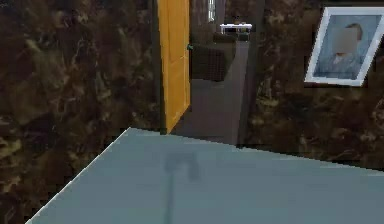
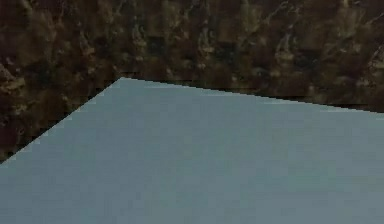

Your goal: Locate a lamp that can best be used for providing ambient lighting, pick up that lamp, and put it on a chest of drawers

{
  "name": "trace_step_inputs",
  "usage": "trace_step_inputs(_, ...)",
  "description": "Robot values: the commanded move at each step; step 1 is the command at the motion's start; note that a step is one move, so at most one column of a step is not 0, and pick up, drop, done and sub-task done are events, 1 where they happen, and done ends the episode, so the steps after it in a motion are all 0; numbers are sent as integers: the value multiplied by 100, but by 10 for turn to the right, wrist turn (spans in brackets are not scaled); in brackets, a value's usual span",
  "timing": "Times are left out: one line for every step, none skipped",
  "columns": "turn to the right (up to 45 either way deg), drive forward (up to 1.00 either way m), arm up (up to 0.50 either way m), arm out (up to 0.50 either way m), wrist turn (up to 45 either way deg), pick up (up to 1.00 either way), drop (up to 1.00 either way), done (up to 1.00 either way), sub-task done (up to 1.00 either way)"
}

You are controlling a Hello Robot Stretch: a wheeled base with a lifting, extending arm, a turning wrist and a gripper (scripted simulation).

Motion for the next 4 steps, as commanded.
trace_step_inputs(0, 100, 0, 0, 0, 0, 0, 0, 0)
trace_step_inputs(0, 80, 0, 0, 0, 0, 0, 0, 0)
trace_step_inputs(330, 0, 0, 0, 0, 0, 0, 0, 0)
trace_step_inputs(0, 100, 0, 0, 0, 0, 0, 0, 0)
